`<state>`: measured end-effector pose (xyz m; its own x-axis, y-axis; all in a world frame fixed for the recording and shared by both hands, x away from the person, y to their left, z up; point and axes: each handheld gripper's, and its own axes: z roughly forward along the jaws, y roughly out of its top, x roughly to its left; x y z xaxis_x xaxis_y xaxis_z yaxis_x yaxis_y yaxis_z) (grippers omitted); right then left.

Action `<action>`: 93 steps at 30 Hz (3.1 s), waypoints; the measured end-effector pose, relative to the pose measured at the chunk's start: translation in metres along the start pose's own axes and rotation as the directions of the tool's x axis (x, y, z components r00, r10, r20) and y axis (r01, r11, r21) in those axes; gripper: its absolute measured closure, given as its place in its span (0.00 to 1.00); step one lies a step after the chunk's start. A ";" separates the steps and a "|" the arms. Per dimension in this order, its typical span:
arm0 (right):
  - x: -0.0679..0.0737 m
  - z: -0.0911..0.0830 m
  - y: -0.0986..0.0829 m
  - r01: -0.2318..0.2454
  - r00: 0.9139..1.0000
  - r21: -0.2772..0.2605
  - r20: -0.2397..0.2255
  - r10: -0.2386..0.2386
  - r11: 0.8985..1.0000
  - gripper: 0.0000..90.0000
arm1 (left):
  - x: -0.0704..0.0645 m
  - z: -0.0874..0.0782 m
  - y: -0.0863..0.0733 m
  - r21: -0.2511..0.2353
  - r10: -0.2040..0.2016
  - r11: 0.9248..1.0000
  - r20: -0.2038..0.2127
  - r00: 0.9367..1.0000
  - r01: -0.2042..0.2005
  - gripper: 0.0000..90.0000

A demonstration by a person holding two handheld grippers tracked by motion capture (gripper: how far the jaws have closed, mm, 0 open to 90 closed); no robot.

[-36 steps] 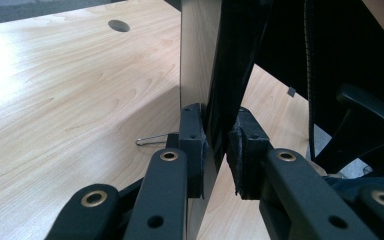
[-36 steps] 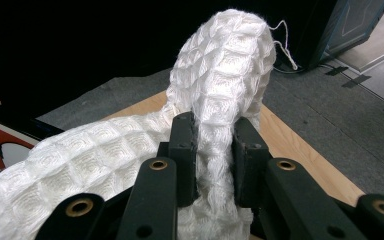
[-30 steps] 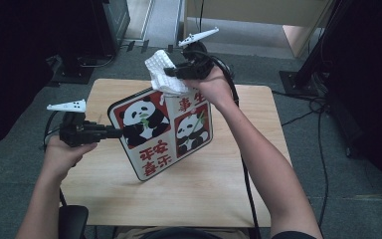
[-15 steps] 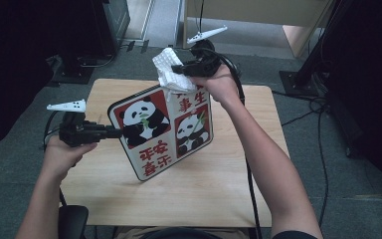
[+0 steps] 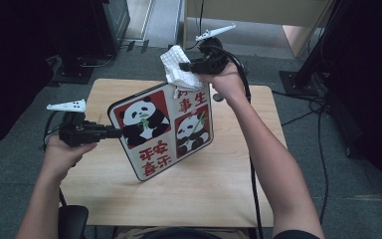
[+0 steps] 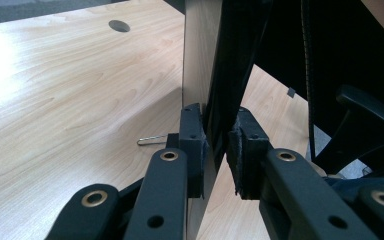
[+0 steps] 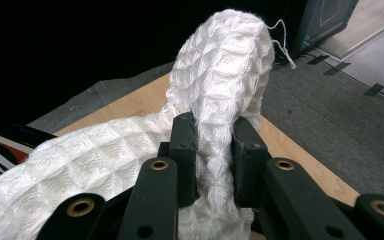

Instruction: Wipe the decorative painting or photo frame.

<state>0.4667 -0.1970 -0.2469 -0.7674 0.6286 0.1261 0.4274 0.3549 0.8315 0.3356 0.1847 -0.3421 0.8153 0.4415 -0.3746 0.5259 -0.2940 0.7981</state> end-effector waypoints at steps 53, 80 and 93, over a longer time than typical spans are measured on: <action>-0.042 -0.038 -0.032 -0.013 0.979 0.082 0.203 -0.004 0.997 0.87 | 0.002 -0.001 -0.001 -0.012 -0.019 1.000 -0.020 1.000 0.019 0.87; -0.046 -0.033 -0.061 -0.090 0.977 0.072 0.198 0.074 0.993 0.88 | 0.002 0.000 0.000 -0.015 -0.023 1.000 -0.028 0.999 0.023 0.87; -0.047 -0.030 -0.077 -0.109 0.978 0.065 0.183 0.095 0.992 0.88 | 0.002 0.000 -0.001 -0.022 -0.024 0.999 -0.031 0.999 0.023 0.87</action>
<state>0.4555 -0.2743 -0.3009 -0.6227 0.7755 0.1035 0.5386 0.3289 0.7757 0.3371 0.1858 -0.3436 0.7947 0.4742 -0.3790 0.5393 -0.2649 0.7993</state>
